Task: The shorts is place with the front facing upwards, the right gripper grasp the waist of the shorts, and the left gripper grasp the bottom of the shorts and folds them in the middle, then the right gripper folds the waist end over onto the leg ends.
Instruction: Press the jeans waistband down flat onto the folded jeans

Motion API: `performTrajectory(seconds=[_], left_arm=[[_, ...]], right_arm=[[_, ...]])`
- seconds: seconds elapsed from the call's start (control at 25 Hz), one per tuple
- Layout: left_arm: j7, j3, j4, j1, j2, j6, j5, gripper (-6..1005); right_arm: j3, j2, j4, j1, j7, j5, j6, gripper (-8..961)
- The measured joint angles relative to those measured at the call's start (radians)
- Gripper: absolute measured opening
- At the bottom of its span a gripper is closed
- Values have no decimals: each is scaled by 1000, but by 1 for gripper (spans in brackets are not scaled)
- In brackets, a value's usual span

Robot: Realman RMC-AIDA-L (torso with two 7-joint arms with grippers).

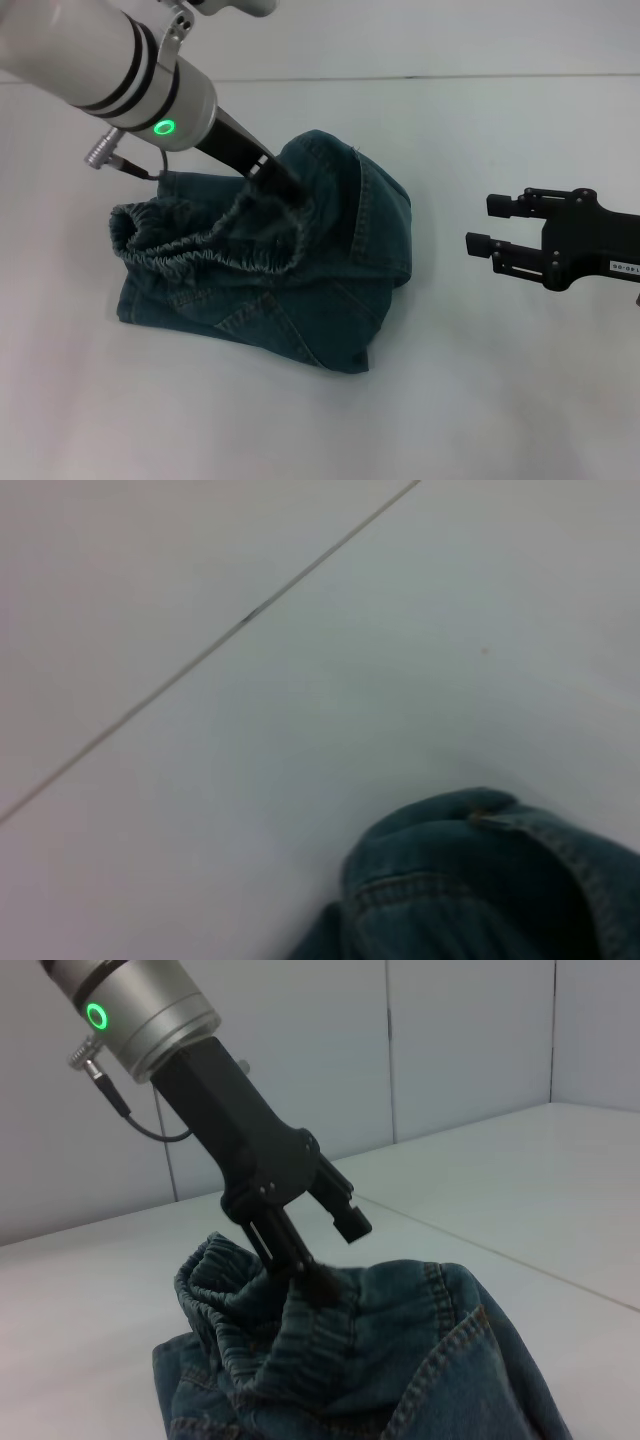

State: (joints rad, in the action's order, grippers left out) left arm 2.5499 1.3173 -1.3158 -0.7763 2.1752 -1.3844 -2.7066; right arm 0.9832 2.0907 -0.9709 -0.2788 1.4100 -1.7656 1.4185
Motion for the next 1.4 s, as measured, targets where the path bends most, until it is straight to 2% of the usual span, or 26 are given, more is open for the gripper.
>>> performTrajectory(seconds=[0.44, 0.84, 0.96, 1.08, 1.12, 1.32, 1.4], left_arm=[[-15, -44, 28, -24, -9, 45, -145, 941], [-74, -125, 118, -61, -21, 175, -150, 940], [-76, -125, 79, -48, -15, 175, -147, 940], [-76, -69, -23, -19, -3, 87, -125, 940], [-73, -16, -53, -8, -1, 44, -113, 940], [-10, 169, -101, 36, 0, 30, -87, 940], [9, 211, -119, 46, 0, 43, -79, 940]], right_arm=[[-3, -2, 7, 0, 0, 0, 0, 583], [-6, 0, 9, 5, 4, 0, 9, 580], [-7, 0, 9, 10, 5, 0, 10, 579], [-8, 0, 10, 12, 4, 2, 10, 579], [-8, 0, 12, 11, 3, 3, 10, 579], [-12, -2, 24, 9, -2, 5, 10, 579], [-13, -1, 29, 8, -5, 5, 8, 579]])
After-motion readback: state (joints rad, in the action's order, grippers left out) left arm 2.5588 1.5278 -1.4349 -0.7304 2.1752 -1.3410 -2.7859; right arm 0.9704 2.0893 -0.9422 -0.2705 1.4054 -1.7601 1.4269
